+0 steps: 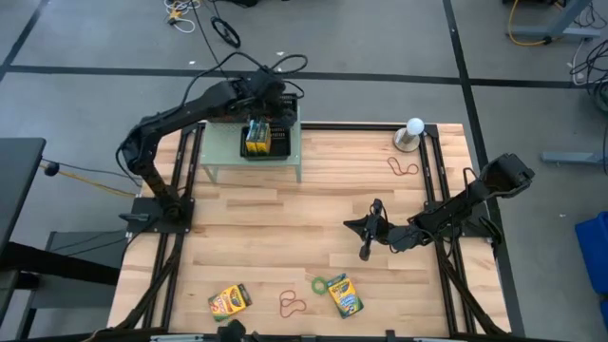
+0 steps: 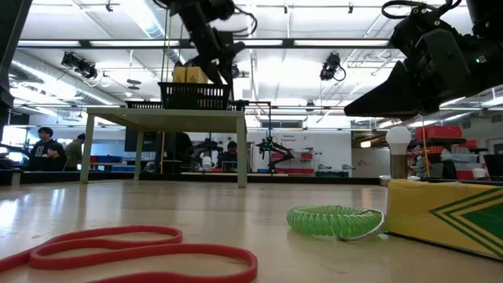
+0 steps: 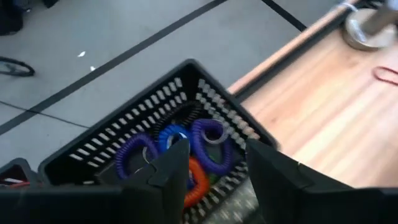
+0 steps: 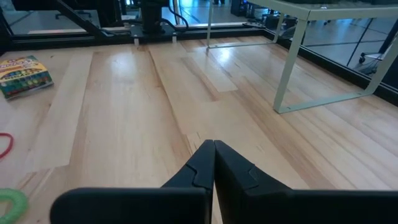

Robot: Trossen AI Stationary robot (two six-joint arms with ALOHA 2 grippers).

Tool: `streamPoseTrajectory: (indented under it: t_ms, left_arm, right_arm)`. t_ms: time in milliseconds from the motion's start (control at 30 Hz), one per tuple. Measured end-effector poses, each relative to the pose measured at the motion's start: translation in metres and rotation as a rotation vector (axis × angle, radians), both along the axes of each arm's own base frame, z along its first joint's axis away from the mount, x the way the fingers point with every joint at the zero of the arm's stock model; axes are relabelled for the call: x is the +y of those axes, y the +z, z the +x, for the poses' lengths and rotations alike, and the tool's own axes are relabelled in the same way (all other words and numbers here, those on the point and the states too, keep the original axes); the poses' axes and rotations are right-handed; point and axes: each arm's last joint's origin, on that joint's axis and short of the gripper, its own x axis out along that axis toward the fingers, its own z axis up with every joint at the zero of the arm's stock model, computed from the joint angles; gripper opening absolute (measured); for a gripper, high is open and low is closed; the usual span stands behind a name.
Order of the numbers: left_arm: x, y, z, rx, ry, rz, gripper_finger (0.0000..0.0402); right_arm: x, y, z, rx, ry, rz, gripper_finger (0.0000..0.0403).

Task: Pick & Place Office Desk Supplies
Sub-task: Put the crayon box into the bottom black bin on the shelf

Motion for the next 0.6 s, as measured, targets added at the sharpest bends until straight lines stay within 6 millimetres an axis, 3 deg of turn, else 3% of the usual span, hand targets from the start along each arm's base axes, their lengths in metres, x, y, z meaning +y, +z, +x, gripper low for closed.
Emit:
streamPoseTrajectory:
  t_ms: [167,333,433,600]
  left_arm:
    - [-0.037,0.032,0.006,-0.024,-0.143,0.069,0.012]
    - [-0.101,0.048,0.024,-0.029,-0.363,0.129,0.0051]
    - [-0.153,0.045,0.03,0.015,-0.535,0.12,0.0019]
    - [-0.243,0.014,0.025,0.111,-0.747,0.039,0.0007]
  right_arm:
    - [0.0,0.0,0.0,0.004,0.002,-0.005,0.0011]
    - [0.0,-0.001,0.0,0.008,0.001,-0.008,0.0011]
    - [0.001,0.001,0.0,-0.013,0.004,0.002,0.0011]
    - [0.001,0.002,0.0,-0.017,0.005,0.003,0.0011]
